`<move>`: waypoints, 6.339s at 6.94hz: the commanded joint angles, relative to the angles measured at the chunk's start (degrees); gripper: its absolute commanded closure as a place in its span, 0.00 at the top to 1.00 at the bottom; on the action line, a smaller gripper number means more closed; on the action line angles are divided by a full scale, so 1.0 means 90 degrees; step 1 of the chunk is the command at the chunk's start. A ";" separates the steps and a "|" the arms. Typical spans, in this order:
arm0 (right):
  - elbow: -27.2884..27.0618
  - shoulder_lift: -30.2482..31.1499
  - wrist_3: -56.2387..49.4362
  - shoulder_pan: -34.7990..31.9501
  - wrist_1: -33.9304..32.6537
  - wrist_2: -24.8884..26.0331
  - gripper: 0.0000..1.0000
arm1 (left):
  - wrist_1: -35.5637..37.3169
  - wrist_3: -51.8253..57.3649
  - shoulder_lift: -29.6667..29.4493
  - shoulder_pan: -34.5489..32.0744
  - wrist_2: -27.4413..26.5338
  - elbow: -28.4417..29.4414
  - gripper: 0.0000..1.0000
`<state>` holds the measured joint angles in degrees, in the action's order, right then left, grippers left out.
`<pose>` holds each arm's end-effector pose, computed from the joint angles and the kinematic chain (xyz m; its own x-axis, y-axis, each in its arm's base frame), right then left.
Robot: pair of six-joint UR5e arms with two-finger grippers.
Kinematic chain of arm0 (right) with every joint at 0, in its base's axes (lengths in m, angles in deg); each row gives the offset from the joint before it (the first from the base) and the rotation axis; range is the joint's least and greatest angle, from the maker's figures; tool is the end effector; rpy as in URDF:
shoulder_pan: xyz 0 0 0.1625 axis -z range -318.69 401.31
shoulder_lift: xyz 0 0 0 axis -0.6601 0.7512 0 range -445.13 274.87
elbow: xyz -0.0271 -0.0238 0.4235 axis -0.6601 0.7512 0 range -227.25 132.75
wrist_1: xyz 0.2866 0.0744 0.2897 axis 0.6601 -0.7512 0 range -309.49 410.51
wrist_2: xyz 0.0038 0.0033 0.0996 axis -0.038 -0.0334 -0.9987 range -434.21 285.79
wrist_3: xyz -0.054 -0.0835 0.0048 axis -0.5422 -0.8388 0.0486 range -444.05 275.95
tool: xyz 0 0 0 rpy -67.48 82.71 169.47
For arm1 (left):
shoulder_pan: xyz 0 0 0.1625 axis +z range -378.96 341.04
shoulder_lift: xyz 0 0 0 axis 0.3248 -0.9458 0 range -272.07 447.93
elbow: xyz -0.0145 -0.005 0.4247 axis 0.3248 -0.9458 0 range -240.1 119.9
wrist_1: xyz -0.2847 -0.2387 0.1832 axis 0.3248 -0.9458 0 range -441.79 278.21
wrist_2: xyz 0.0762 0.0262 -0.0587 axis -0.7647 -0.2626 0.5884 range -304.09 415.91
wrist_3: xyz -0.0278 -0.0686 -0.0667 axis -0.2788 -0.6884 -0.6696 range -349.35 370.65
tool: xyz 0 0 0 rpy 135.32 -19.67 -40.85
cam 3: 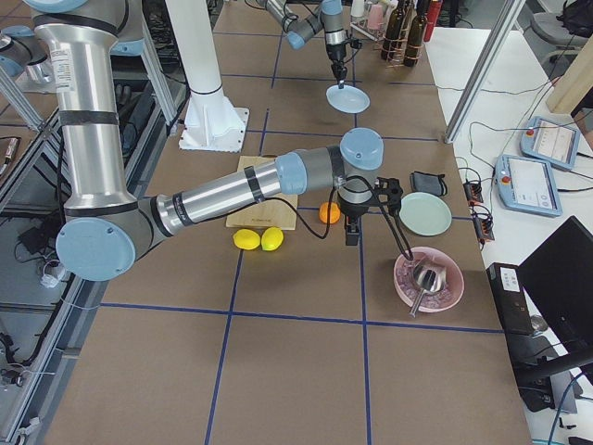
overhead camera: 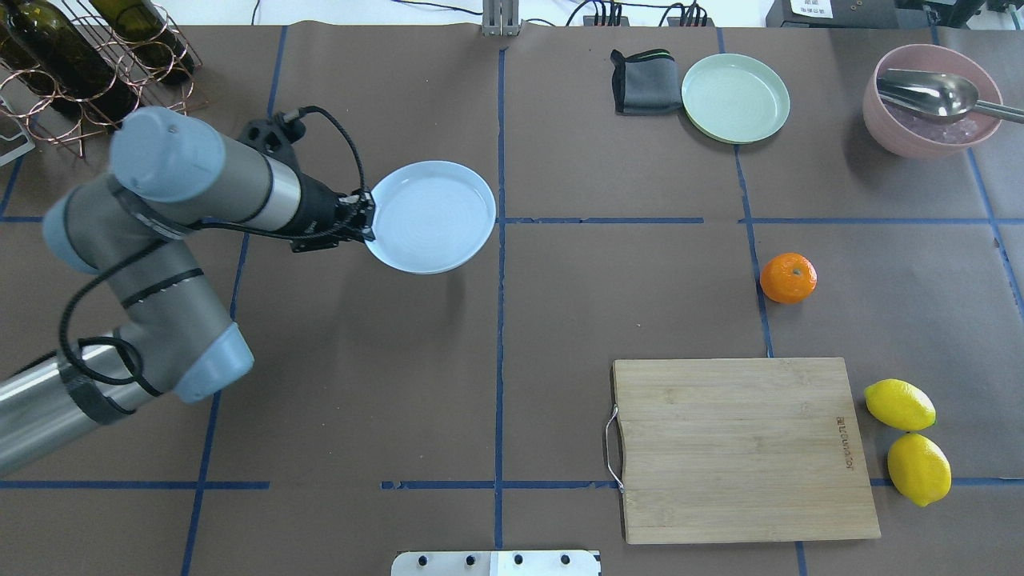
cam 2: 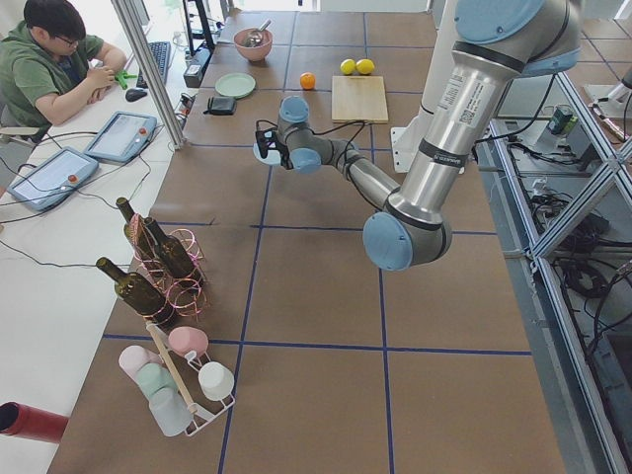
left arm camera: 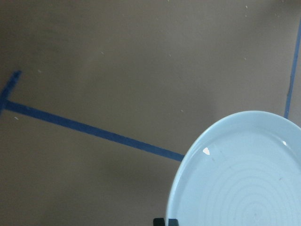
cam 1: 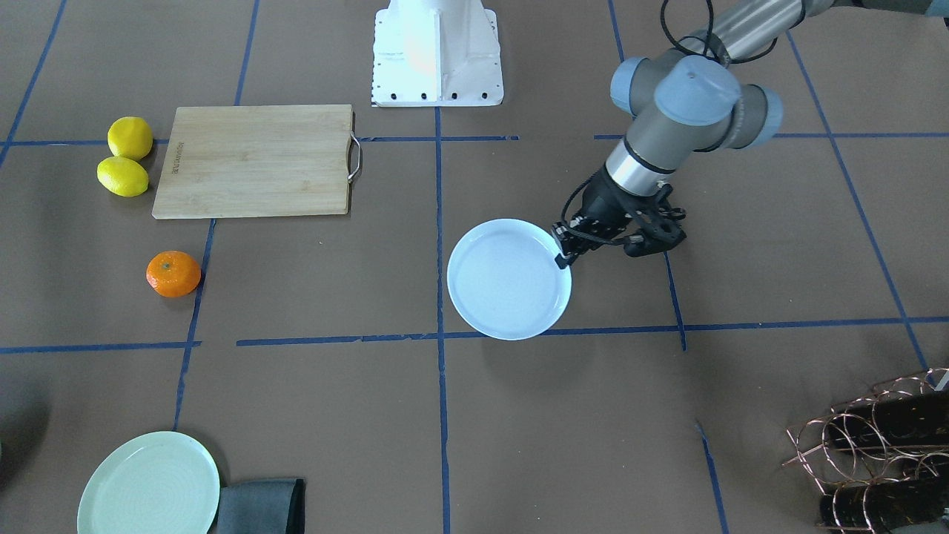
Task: Pick orange to plate
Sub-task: 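Slide the light blue plate with the left gripper toward the table center, then release the plate and withdraw the left gripper while the right gripper descends onto the orange, then close the right gripper on the orange and lift it, then carry the orange with the right gripper over the plate and release it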
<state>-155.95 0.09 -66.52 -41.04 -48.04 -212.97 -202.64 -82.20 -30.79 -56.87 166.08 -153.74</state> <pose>-0.0098 -0.5116 0.4676 0.6371 0.0218 0.7704 -0.0663 0.9974 0.0267 0.4629 -0.4860 0.2783 0.3384 -0.3229 -0.8839 0.3512 0.9148 -0.1997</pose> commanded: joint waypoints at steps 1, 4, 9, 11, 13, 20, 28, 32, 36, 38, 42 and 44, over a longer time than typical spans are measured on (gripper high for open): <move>-0.0247 -0.0191 0.0698 0.0407 0.0003 0.0028 1.00 | 0.0175 -0.0474 -0.0498 0.0734 -0.0949 0.0422 0.00; -0.0335 -0.0269 0.0914 0.0711 0.0003 0.0077 1.00 | 0.0176 -0.0465 -0.0461 0.0980 -0.1148 0.0454 0.26; -0.0131 -0.0260 0.2876 0.2252 0.1534 0.1384 1.00 | 0.1617 0.1258 -0.0373 0.0377 -0.1069 -0.0522 1.00; 0.0316 -0.0240 0.3217 0.2790 0.2264 0.1842 1.00 | 0.2010 0.2254 -0.0044 0.0015 -0.1079 -0.0979 1.00; 0.0728 -0.0259 0.3530 0.3297 0.2823 0.2145 1.00 | 0.2313 0.3020 0.0076 -0.0356 -0.0760 -0.1352 1.00; 0.1198 -0.0533 0.3522 0.3798 0.2835 0.2342 1.00 | 0.2295 0.2865 0.0319 -0.0582 -0.0757 -0.1549 1.00; 0.1383 -0.0621 0.3435 0.3935 0.2835 0.2333 0.30 | 0.2324 0.2923 0.0359 -0.0534 -0.0708 -0.1470 1.00; 0.0857 -0.1447 0.3560 0.3798 0.2359 0.1992 0.00 | 0.2779 0.3864 0.0554 -0.0893 -0.0543 -0.1597 1.00; 0.1641 -0.3623 0.4769 0.4635 0.1672 0.2233 0.00 | 0.3681 0.6413 0.1089 -0.2141 0.0190 -0.1656 1.00; 0.2532 -0.4465 0.5190 0.5318 0.1721 0.3129 0.00 | 0.3672 0.7537 0.1558 -0.2922 0.0627 -0.1646 1.00; 0.3727 -0.5015 0.5279 0.5780 0.2268 0.3690 0.00 | 0.3672 0.7963 0.1775 -0.3229 0.0766 -0.1607 1.00; 0.3737 -0.5200 0.5347 0.5781 0.2201 0.3671 1.00 | 0.3662 0.7972 0.1902 -0.3238 0.0776 -0.1578 1.00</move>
<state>-122.54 -45.61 -18.91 10.92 -27.81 -179.90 -169.66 -10.49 -14.20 -85.95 173.00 -168.07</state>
